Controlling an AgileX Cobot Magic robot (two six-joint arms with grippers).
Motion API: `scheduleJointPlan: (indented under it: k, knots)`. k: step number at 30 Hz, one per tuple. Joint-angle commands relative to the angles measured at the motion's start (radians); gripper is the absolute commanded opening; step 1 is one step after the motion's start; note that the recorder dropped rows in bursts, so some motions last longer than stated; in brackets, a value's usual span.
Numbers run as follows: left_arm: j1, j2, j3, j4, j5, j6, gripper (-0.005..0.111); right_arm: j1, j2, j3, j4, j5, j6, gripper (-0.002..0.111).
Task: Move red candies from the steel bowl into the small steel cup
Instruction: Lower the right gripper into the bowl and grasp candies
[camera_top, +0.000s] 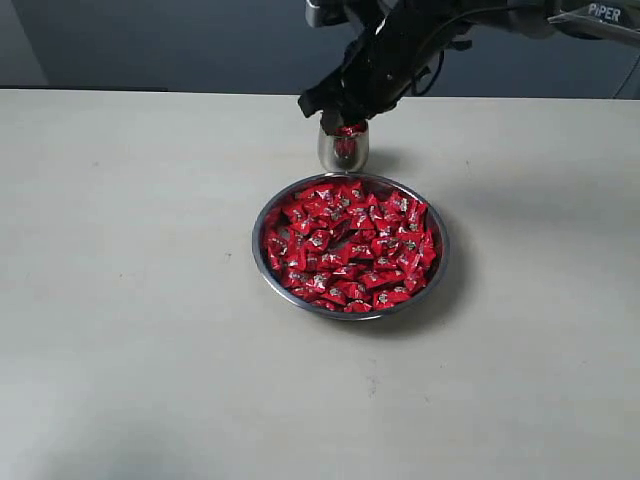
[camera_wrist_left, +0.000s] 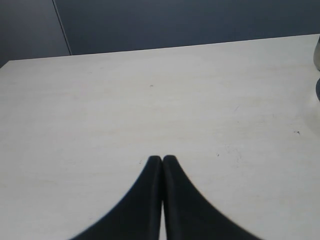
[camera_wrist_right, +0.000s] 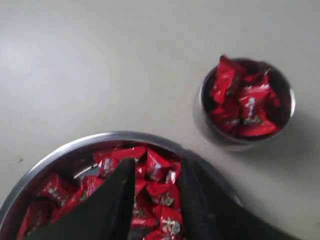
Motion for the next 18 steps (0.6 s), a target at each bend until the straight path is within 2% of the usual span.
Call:
scheduleJointPlan:
  k: [1, 5, 10, 18]
  knots:
    - [-0.008, -0.005, -0.008, 0.002, -0.005, -0.002, 0.0, 0.023, -0.014, 0.03, 0.0, 0.058, -0.024, 0.031]
    - [-0.008, -0.005, -0.008, 0.002, -0.005, -0.002, 0.0, 0.039, -0.014, 0.091, -0.007, 0.027, -0.033, 0.033]
    - [-0.008, -0.005, -0.008, 0.002, -0.005, -0.002, 0.0, 0.054, 0.0, 0.152, -0.03, -0.038, -0.041, 0.047]
    - [-0.008, -0.005, -0.008, 0.002, -0.005, -0.002, 0.0, 0.095, 0.061, 0.164, -0.048, -0.136, -0.052, 0.046]
